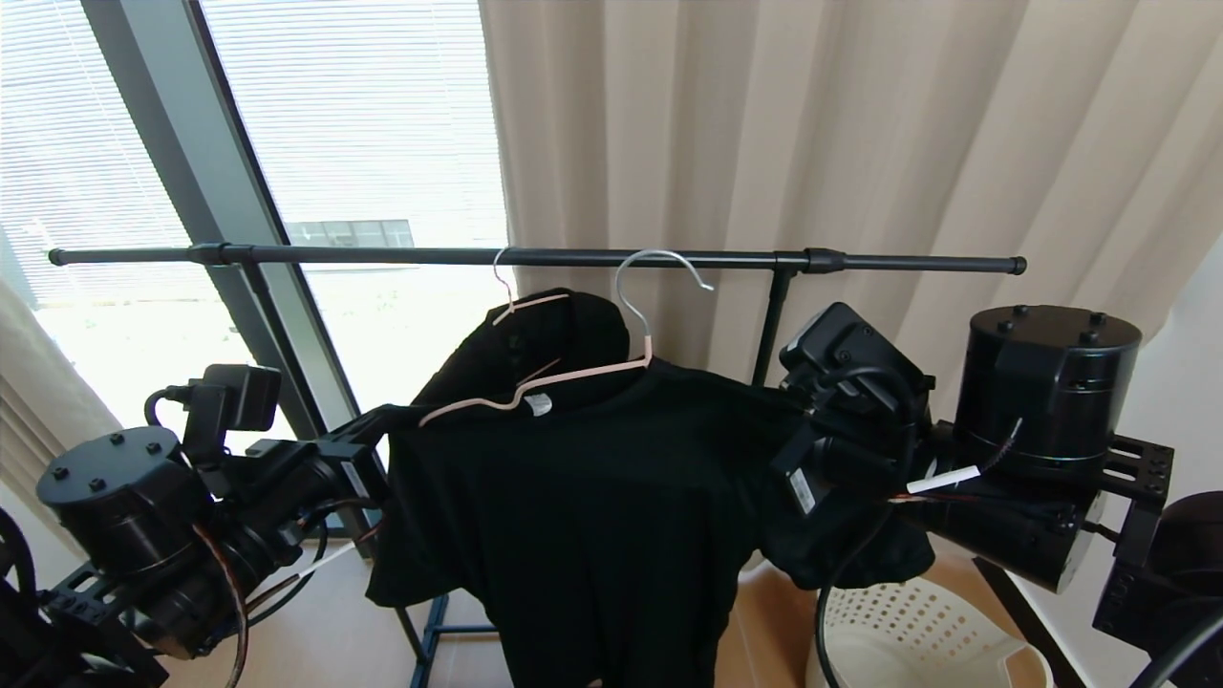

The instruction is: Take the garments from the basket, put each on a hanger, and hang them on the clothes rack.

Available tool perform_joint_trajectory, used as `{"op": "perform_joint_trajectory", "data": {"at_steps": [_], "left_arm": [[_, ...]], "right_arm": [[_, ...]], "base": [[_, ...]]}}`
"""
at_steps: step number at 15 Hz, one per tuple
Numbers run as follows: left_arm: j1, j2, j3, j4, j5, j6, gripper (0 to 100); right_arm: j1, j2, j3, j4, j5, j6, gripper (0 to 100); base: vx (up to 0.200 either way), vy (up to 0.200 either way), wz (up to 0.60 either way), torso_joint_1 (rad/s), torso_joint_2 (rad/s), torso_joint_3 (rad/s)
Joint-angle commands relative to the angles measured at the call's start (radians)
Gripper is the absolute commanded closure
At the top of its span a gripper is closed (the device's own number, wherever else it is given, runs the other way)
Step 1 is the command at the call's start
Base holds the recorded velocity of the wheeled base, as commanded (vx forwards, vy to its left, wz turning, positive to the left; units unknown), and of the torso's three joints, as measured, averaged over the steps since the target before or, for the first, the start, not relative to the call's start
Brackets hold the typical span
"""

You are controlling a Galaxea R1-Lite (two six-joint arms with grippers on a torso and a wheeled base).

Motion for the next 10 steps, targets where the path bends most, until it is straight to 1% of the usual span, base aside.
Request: {"op": "perform_joint_trajectory", "data": {"at_steps": [1,3,6,8,9,10], "left_arm": [[-0.044,-0.059,0.021,-0.001,0.000,0.005,100],[-0.083,-0.094,0.040,-0.001,0.002,0.030,100],[-0.144,-0.117,0.058,-0.001,0.009,0.039,100],[-0.163,-0.120,0.064,-0.001,0.009,0.040,100],[-0.169,-0.120,0.066,-0.001,0.009,0.040,100],[-0.170,-0.120,0.067,-0.001,0.009,0.040,100]], "right_arm": [[0.003,0.039,-0.006,-0.006,-0.002,0.000,100],[0.005,0.056,-0.018,-0.009,-0.005,0.002,100],[0.014,0.079,-0.029,-0.012,-0.006,0.012,100],[0.021,0.079,-0.024,-0.008,-0.006,0.029,100],[0.049,0.082,-0.018,-0.006,-0.005,0.034,100],[0.055,0.087,-0.011,-0.008,-0.005,0.043,100]], "base": [[0.000,0.000,0.00,0.000,0.00,0.000],[0.000,0.000,0.00,0.000,0.00,0.000],[0.000,0.000,0.00,0.000,0.00,0.000],[0.000,0.000,0.00,0.000,0.00,0.000],[0.000,0.000,0.00,0.000,0.00,0.000],[0.000,0.000,0.00,0.000,0.00,0.000]]}}
